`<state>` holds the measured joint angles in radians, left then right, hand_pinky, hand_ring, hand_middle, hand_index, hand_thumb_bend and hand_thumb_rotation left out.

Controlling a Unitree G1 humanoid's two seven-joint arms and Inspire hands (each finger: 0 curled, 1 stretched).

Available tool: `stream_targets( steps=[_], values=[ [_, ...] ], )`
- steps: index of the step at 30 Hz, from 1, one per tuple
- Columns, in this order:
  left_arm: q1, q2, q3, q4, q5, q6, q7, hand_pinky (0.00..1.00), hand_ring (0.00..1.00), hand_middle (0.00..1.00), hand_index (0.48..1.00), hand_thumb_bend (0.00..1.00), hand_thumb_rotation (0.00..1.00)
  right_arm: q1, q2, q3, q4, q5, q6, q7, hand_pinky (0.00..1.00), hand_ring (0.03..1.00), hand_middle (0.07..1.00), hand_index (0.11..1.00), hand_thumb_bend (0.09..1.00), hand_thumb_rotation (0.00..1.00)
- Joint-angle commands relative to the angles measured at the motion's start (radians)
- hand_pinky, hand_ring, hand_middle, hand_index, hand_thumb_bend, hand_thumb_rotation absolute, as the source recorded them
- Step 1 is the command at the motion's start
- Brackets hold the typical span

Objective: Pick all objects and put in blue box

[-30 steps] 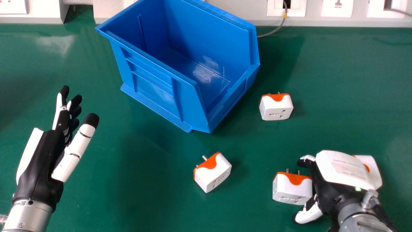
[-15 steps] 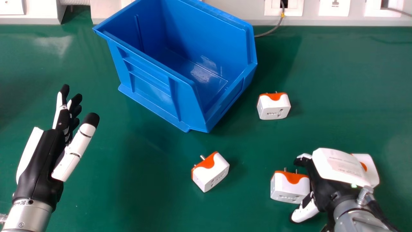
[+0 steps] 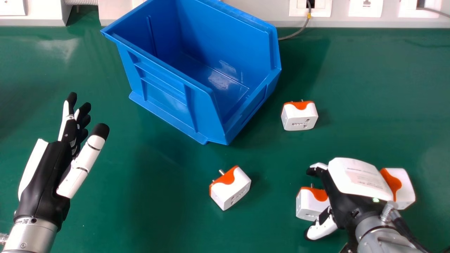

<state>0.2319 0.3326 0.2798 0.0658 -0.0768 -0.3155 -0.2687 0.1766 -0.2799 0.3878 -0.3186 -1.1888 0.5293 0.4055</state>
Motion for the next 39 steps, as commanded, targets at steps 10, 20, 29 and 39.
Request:
stream_targets(
  steps=[10, 20, 29, 39],
  values=[
    [-0.001, 0.013, 0.001, -0.018, -0.006, -0.005, -0.009, 1.0, 0.99, 1.0, 0.991, 0.58, 0.83, -0.017, -0.01, -0.021, 0.029, 0.016, -0.028, -0.054, 0.66, 0.792, 0.822, 0.787, 0.614, 0.04],
    [0.002, 0.018, 0.008, -0.023, -0.001, -0.005, -0.01, 1.0, 1.0, 1.0, 0.995, 0.56, 0.84, -0.017, -0.013, -0.023, 0.056, 0.009, -0.031, -0.102, 0.61, 0.744, 0.79, 0.765, 0.601, 0.01],
    [0.006, 0.017, 0.009, -0.033, 0.005, -0.001, -0.004, 1.0, 1.0, 1.0, 0.997, 0.56, 0.84, -0.017, -0.007, -0.063, 0.117, 0.093, -0.094, -0.261, 0.34, 0.546, 0.624, 0.676, 0.551, 0.0],
    [0.0, 0.017, 0.009, -0.02, 0.0, -0.009, -0.009, 1.0, 1.0, 1.0, 0.998, 0.57, 0.84, -0.049, -0.037, -0.048, 0.195, 0.069, -0.114, -0.339, 0.28, 0.433, 0.529, 0.585, 0.527, 0.0]
  ],
)
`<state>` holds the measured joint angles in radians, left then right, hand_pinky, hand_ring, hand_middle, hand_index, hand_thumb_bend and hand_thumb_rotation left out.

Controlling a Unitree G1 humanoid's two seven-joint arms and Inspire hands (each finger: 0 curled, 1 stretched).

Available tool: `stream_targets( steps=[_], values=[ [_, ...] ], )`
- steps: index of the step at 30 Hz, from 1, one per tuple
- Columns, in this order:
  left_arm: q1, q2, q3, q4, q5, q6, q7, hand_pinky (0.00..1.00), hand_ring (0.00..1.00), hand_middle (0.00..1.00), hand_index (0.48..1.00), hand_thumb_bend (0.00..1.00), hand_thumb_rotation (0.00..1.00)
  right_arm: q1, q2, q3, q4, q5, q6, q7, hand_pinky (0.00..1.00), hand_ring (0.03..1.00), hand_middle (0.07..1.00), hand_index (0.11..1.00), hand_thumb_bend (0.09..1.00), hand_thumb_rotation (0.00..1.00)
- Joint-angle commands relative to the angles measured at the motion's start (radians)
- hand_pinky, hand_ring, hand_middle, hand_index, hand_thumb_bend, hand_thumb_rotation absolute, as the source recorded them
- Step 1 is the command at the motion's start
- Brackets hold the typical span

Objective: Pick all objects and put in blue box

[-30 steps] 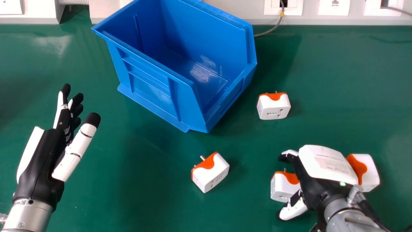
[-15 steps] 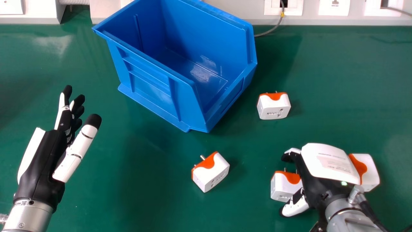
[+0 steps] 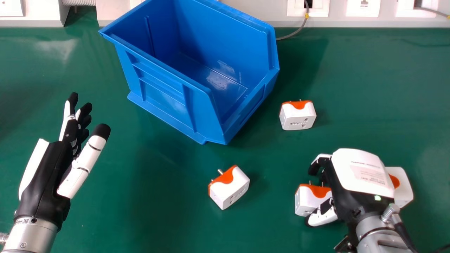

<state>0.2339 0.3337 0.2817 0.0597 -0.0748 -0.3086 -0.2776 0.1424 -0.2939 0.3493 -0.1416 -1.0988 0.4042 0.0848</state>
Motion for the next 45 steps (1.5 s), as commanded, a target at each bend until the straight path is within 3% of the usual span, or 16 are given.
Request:
stream_targets(
  steps=[1, 8, 12, 15, 19, 22, 26, 33, 37, 45],
  values=[
    [0.0, 0.015, 0.007, -0.019, -0.005, -0.013, -0.001, 1.0, 1.0, 1.0, 0.998, 0.57, 0.84, -0.017, -0.025, -0.007, 0.022, -0.022, 0.011, -0.017, 0.28, 0.433, 0.529, 0.585, 0.527, 0.0],
    [0.013, 0.009, 0.005, -0.05, -0.014, 0.003, -0.003, 1.0, 1.0, 1.0, 0.998, 0.58, 0.84, -0.017, -0.036, -0.005, 0.013, -0.008, 0.01, 0.016, 0.25, 0.397, 0.5, 0.567, 0.519, 0.0],
    [0.016, 0.01, 0.005, -0.057, -0.012, 0.009, -0.003, 1.0, 1.0, 1.0, 0.999, 0.58, 0.84, -0.019, -0.035, -0.01, 0.008, 0.01, 0.007, 0.032, 0.24, 0.381, 0.487, 0.561, 0.515, 0.0],
    [0.016, 0.009, 0.005, -0.059, -0.011, 0.011, -0.003, 1.0, 1.0, 1.0, 0.999, 0.58, 0.83, -0.02, -0.035, -0.012, 0.005, 0.018, 0.007, 0.041, 0.17, 0.271, 0.469, 0.516, 0.516, 0.0],
    [0.019, 0.007, 0.006, -0.061, -0.021, 0.013, -0.008, 1.0, 1.0, 1.0, 0.999, 0.58, 0.83, -0.018, -0.026, -0.019, -0.005, 0.049, 0.013, 0.049, 0.15, 0.232, 0.47, 0.499, 0.517, 0.0],
    [0.021, 0.007, 0.006, -0.065, -0.022, 0.015, -0.01, 1.0, 1.0, 1.0, 0.999, 0.58, 0.83, -0.015, -0.025, -0.018, -0.017, 0.053, 0.017, 0.05, 0.13, 0.205, 0.47, 0.494, 0.517, 0.0],
    [0.015, 0.008, 0.007, -0.052, -0.021, 0.007, -0.01, 1.0, 1.0, 1.0, 0.998, 0.57, 0.82, -0.012, -0.023, -0.016, -0.047, 0.048, 0.028, 0.064, 0.13, 0.208, 0.444, 0.503, 0.513, 0.0],
    [0.018, 0.007, 0.008, -0.051, -0.023, 0.003, -0.012, 1.0, 1.0, 1.0, 0.997, 0.56, 0.81, 0.0, -0.018, -0.018, -0.088, 0.052, 0.035, 0.073, 0.14, 0.211, 0.41, 0.517, 0.507, 0.0],
    [0.028, 0.005, 0.007, -0.08, -0.02, 0.02, -0.007, 1.0, 1.0, 1.0, 0.997, 0.56, 0.81, 0.024, 0.0, -0.021, -0.216, 0.043, 0.034, 0.081, 0.14, 0.209, 0.419, 0.513, 0.508, 0.0],
    [0.027, 0.004, 0.006, -0.077, -0.019, 0.026, -0.006, 1.0, 1.0, 1.0, 0.996, 0.57, 0.8, 0.028, 0.007, -0.017, -0.317, 0.007, 0.029, 0.106, 0.17, 0.241, 0.446, 0.504, 0.511, 0.0]
  ],
)
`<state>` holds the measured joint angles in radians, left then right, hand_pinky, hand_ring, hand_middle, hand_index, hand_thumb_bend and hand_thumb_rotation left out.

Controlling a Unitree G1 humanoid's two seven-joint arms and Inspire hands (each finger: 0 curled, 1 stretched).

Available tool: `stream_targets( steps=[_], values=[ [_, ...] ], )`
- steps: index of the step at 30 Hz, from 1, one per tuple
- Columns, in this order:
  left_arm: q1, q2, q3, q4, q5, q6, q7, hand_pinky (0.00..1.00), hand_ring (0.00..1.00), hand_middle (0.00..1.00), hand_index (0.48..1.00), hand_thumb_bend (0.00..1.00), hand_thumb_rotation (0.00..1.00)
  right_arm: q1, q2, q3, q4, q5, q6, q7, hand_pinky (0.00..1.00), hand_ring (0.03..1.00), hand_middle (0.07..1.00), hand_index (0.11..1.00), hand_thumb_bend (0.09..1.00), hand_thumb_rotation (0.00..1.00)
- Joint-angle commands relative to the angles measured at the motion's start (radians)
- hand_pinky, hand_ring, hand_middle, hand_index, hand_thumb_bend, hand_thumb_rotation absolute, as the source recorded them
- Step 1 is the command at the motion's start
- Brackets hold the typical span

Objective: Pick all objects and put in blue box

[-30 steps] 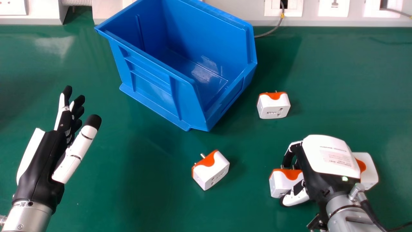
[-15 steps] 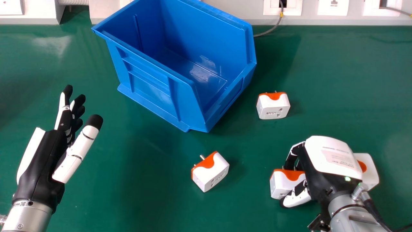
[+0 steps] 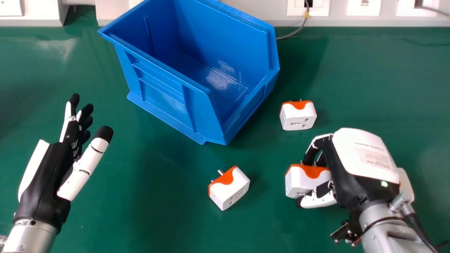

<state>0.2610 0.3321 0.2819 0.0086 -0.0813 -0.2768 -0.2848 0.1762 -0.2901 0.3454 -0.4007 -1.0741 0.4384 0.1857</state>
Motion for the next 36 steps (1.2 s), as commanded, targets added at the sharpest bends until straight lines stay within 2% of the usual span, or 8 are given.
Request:
stream_targets(
  steps=[1, 3, 9, 17, 22, 27, 31, 36],
  values=[
    [0.0, 0.006, 0.006, -0.027, -0.013, -0.003, 0.001, 1.0, 1.0, 1.0, 0.996, 0.57, 0.8, -0.01, 0.004, -0.016, -0.084, -0.017, -0.007, 0.017, 0.17, 0.246, 0.447, 0.504, 0.512, 0.0],
    [0.001, 0.004, 0.005, -0.031, -0.013, -0.001, 0.002, 0.99, 1.0, 1.0, 0.996, 0.57, 0.8, -0.019, 0.005, -0.027, -0.14, -0.009, -0.014, 0.044, 0.16, 0.231, 0.442, 0.503, 0.511, 0.0],
    [0.0, 0.005, 0.004, -0.027, -0.015, -0.005, -0.003, 0.99, 1.0, 1.0, 0.995, 0.58, 0.79, -0.027, 0.013, -0.053, -0.214, -0.002, -0.039, 0.085, 0.1, 0.168, 0.304, 0.479, 0.493, 0.11],
    [0.001, 0.004, 0.004, -0.026, -0.021, -0.006, -0.006, 0.99, 1.0, 1.0, 0.995, 0.58, 0.79, -0.054, 0.039, -0.09, -0.266, 0.045, -0.064, 0.107, 0.07, 0.127, 0.223, 0.471, 0.489, 0.14],
    [-0.002, 0.005, 0.006, -0.026, -0.026, 0.0, -0.004, 0.99, 1.0, 1.0, 0.995, 0.58, 0.79, -0.238, 0.045, -0.114, -0.167, 0.071, -0.105, 0.064, 0.07, 0.121, 0.212, 0.47, 0.488, 0.14],
    [-0.005, 0.006, 0.006, -0.021, -0.027, -0.001, -0.004, 1.0, 1.0, 1.0, 0.995, 0.59, 0.78, -0.273, 0.048, -0.118, -0.14, 0.07, -0.112, 0.06, 0.06, 0.106, 0.19, 0.469, 0.489, 0.14],
    [-0.001, 0.007, 0.003, -0.031, -0.024, -0.002, -0.003, 1.0, 1.0, 1.0, 0.996, 0.58, 0.78, -0.468, 0.056, -0.126, 0.015, 0.089, -0.13, 0.026, 0.06, 0.105, 0.186, 0.469, 0.49, 0.14],
    [-0.007, 0.009, 0.004, -0.014, -0.024, -0.01, -0.005, 1.0, 1.0, 1.0, 0.996, 0.57, 0.78, -0.619, 0.061, -0.117, 0.195, 0.117, -0.154, -0.047, 0.06, 0.1, 0.175, 0.469, 0.489, 0.14]
  ],
)
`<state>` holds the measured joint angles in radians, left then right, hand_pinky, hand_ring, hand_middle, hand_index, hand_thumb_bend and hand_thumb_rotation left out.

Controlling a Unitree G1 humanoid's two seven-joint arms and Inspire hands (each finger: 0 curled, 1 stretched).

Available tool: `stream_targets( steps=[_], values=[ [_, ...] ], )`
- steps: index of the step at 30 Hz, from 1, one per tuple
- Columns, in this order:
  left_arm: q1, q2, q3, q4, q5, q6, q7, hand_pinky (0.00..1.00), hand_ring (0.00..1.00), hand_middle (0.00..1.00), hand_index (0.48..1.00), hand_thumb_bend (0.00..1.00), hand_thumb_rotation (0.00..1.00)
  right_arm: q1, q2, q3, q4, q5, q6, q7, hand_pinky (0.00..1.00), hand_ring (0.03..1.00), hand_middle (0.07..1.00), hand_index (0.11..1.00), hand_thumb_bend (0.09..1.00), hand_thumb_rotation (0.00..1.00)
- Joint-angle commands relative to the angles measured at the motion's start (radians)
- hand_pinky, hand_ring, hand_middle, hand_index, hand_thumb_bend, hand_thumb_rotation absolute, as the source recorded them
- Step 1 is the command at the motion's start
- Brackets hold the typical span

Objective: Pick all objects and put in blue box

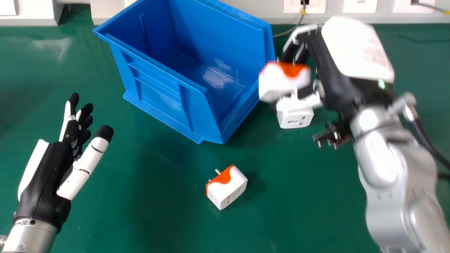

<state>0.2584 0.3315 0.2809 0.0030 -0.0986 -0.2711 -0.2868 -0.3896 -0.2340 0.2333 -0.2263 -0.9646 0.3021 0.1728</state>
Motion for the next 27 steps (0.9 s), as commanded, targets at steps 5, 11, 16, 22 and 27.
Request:
stream_targets(
  steps=[5, 11, 16, 22, 27],
  values=[
    [-0.007, 0.011, 0.006, -0.003, -0.009, -0.02, -0.006, 1.0, 1.0, 1.0, 0.996, 0.56, 0.77, -0.164, 0.012, 0.02, 0.184, 0.026, -0.037, -0.098, 0.05, 0.096, 0.177, 0.469, 0.49, 0.14],
    [-0.001, 0.009, 0.009, -0.008, -0.014, -0.018, -0.01, 1.0, 1.0, 1.0, 0.996, 0.56, 0.77, -0.349, 0.043, 0.061, 0.475, 0.061, -0.072, -0.173, 0.05, 0.1, 0.187, 0.47, 0.49, 0.14],
    [0.004, 0.007, 0.011, -0.01, -0.015, -0.017, -0.01, 1.0, 1.0, 1.0, 0.995, 0.56, 0.77, -0.42, 0.05, 0.085, 0.574, 0.088, -0.087, -0.197, 0.05, 0.1, 0.183, 0.47, 0.491, 0.14],
    [0.008, 0.005, 0.01, -0.012, -0.018, -0.013, -0.007, 0.99, 1.0, 1.0, 0.995, 0.56, 0.76, -0.51, 0.075, 0.138, 0.694, 0.087, -0.069, -0.208, 0.04, 0.086, 0.153, 0.469, 0.497, 0.12],
    [0.017, 0.003, 0.011, -0.019, -0.021, -0.007, -0.005, 0.99, 1.0, 1.0, 0.994, 0.57, 0.76, -0.586, 0.114, 0.18, 0.814, 0.094, -0.072, -0.213, 0.04, 0.083, 0.147, 0.469, 0.501, 0.12]
  ],
)
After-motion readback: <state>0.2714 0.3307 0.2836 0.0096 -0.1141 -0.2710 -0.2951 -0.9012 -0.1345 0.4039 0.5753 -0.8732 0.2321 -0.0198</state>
